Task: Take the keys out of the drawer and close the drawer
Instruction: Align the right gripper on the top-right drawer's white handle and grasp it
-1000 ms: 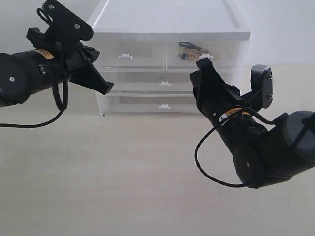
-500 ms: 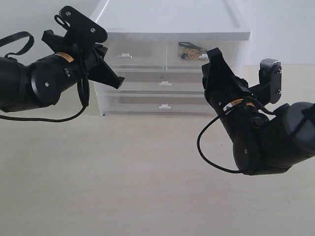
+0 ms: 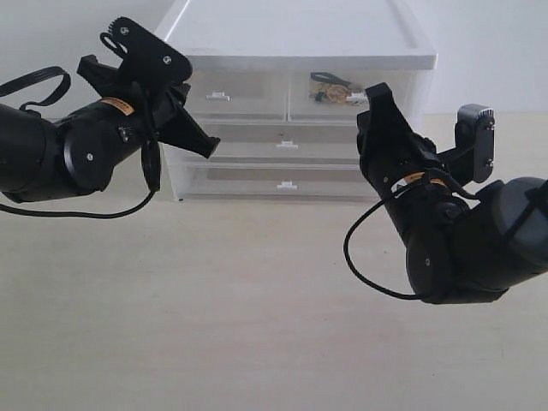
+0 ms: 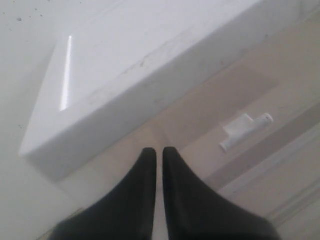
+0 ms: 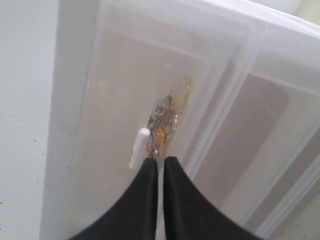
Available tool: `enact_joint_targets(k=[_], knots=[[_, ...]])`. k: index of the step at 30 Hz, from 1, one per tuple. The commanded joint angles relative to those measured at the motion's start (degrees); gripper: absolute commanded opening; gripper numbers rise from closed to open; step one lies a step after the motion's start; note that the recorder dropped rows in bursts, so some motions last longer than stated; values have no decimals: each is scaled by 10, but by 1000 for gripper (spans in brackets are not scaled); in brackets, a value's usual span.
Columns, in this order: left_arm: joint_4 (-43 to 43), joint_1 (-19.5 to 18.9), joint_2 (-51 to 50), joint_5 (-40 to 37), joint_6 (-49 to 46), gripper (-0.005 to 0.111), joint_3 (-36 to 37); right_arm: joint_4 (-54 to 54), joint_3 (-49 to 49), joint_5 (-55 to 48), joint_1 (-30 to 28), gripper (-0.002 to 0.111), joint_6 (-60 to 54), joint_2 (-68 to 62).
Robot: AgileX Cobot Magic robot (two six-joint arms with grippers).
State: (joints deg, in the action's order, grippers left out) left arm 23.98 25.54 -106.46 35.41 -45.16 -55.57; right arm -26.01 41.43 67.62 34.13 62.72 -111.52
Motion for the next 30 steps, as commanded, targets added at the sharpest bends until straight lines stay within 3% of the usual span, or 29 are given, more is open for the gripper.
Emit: enact_joint_targets(k=[1, 10, 20, 30], knots=[[6, -3, -3, 31, 6, 4, -5, -1, 2, 3, -5, 0, -1, 0], [6, -3, -3, 31, 6, 4, -5, 3, 2, 2, -5, 2, -2, 0], [6, -3, -3, 31, 6, 4, -5, 13, 32, 2, -5, 29, -5, 0], [6, -3, -3, 31, 6, 4, -5, -22, 32, 2, -5, 30, -1, 0]])
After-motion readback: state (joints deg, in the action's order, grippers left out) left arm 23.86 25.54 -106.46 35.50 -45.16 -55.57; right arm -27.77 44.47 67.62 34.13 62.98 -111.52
